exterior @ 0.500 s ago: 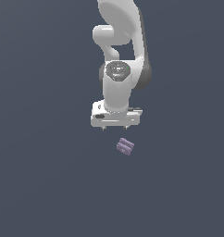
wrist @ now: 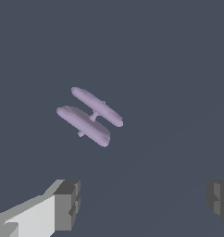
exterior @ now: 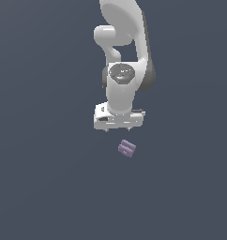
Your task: Pick up the object and move it to a goal position.
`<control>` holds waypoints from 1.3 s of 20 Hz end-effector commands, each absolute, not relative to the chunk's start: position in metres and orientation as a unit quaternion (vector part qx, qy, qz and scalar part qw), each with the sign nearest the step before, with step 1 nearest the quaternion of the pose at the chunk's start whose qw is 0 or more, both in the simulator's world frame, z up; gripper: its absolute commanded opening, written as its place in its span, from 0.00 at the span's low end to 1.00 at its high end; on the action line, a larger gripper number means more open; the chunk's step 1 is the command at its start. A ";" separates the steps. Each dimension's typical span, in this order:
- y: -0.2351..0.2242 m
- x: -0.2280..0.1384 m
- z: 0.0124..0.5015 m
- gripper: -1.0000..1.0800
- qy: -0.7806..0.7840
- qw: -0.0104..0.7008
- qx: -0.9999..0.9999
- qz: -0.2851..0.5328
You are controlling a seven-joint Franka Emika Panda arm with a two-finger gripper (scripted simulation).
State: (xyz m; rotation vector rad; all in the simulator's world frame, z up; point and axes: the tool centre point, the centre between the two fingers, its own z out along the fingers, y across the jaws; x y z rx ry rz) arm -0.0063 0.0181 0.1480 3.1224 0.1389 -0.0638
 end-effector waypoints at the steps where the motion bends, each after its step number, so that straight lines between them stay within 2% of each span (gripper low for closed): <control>1: 0.020 -0.007 0.147 0.96 0.050 0.009 0.998 -0.023; 14: 0.023 -0.004 0.143 0.96 0.086 0.009 0.996 -0.023; 26: 0.038 0.009 0.129 0.96 0.231 0.007 0.973 -0.017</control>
